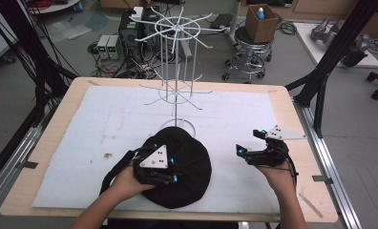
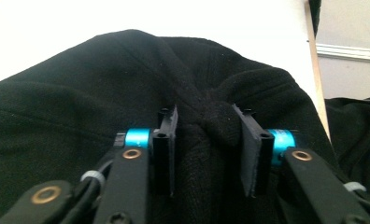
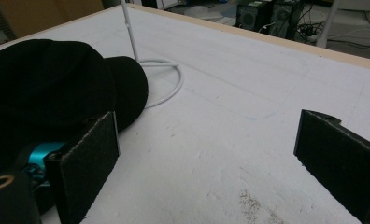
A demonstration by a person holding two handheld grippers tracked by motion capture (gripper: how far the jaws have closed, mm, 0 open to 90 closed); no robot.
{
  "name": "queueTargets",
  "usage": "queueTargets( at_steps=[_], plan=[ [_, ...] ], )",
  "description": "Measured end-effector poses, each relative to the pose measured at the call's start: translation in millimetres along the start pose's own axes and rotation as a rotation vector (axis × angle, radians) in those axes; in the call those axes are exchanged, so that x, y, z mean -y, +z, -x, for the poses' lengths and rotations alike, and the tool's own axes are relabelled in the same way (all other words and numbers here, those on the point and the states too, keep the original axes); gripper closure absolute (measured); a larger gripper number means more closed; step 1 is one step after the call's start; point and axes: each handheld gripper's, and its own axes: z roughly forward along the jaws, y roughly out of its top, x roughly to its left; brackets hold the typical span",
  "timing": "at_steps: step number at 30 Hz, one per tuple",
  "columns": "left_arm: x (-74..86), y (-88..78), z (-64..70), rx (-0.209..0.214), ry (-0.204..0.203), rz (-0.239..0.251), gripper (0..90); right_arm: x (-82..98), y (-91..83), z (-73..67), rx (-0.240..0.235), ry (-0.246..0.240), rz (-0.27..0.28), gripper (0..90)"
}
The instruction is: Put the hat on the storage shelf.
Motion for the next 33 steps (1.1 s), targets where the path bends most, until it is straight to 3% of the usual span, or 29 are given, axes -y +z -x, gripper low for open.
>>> queueTargets(
  at_steps=[3, 12, 18, 25, 33],
  plan=[
    [-0.3, -5.0, -1.9, 0.005, -0.004, 0.031, 68.4, 0.2, 0.2, 0.2, -0.001, 0.002, -0.001, 5.9],
    [0.0, -31.3, -15.7, 0.043, -0.077, 0.176, 70.0, 1.3, 2.0, 0.6, 0.0, 0.001, -0.006, 5.9],
    [-5.8, -45.1, -19.2, 0.047, -0.061, 0.202, 70.1, 2.0, 3.4, 0.5, -0.001, 0.002, -0.011, 5.9],
    [-9.3, -69.6, -27.3, 0.055, -0.077, 0.289, 70.1, 3.1, 4.2, 0.6, 0.001, 0.008, -0.017, 5.9],
    [-9.7, -92.4, -32.6, 0.033, -0.088, 0.326, 70.0, 3.5, 5.4, 0.2, -0.001, 0.006, -0.018, 5.9]
  ],
)
